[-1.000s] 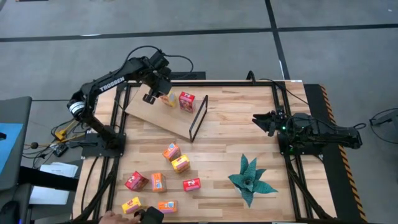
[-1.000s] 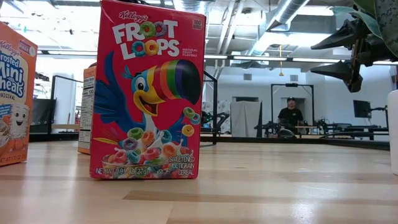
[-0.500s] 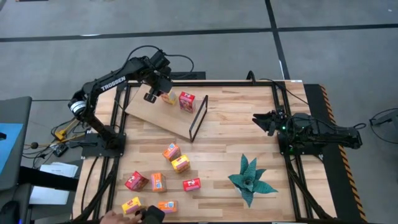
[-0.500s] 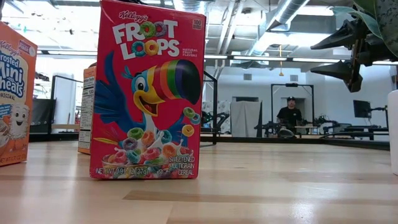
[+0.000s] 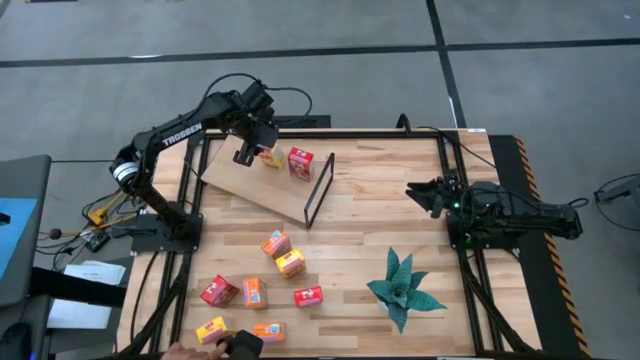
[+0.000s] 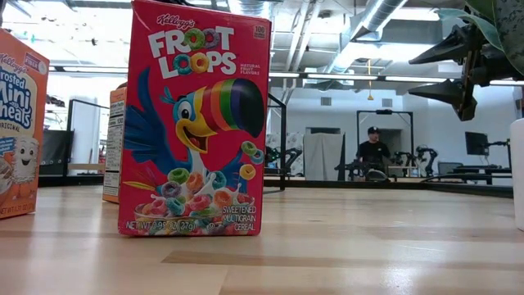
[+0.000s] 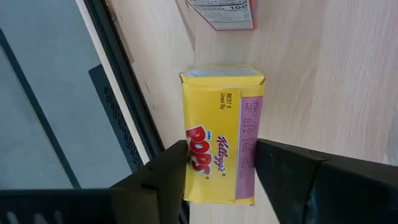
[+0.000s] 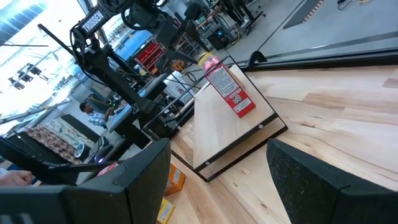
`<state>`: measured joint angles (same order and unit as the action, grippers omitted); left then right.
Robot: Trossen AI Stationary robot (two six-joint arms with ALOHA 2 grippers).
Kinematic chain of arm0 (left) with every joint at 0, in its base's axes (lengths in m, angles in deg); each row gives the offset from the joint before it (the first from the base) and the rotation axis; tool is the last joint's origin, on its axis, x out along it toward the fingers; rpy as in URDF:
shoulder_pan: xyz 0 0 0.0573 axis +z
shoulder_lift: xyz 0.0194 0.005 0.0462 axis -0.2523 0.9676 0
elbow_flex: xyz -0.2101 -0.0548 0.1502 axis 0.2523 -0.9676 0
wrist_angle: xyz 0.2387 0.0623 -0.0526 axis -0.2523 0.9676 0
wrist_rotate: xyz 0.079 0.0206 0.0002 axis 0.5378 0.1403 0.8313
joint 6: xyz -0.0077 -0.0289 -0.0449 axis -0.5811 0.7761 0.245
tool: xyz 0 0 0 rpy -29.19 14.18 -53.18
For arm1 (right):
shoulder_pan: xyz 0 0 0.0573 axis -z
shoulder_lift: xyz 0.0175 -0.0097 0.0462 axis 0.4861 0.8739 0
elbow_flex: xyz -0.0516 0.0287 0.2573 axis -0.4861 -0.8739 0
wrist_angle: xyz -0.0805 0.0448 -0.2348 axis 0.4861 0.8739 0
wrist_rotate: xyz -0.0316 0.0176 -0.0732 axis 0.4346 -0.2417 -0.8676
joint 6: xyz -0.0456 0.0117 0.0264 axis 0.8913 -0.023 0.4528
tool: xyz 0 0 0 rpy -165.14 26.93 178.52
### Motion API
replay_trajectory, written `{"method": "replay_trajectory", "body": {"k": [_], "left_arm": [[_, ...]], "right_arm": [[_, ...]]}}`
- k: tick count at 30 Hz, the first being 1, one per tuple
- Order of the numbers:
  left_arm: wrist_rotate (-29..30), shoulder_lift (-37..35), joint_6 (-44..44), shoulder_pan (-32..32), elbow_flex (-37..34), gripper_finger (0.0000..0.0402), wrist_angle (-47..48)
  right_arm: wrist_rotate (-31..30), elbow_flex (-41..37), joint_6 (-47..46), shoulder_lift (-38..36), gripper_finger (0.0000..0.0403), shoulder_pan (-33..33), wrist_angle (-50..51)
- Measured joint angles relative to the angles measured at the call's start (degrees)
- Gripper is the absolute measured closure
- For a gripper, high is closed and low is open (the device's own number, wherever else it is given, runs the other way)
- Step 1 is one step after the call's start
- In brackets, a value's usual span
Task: Stack cereal on shelf
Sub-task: Put the top left yellow cereal box on the shelf, then put the top orange cereal box on the shelf
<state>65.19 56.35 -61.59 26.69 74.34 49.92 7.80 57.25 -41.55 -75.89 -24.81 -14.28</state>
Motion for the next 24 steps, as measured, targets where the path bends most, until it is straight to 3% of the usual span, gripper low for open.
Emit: {"method": "replay_trajectory", "body": {"k": [11, 24], "left_arm": [[0.92, 0.00, 2.01, -1.78, 0.48, 0.0153, -0.90], [1.05, -0.04, 7.70, -3.26, 7.53, 0.0124, 2.10]], "right_arm": [[0.00, 0.00, 0.01, 0.00, 0.0111, -0.01, -0.06], [0.02, 0.00, 0.02, 0.00, 0.0092, 0.00, -0.02]]}}
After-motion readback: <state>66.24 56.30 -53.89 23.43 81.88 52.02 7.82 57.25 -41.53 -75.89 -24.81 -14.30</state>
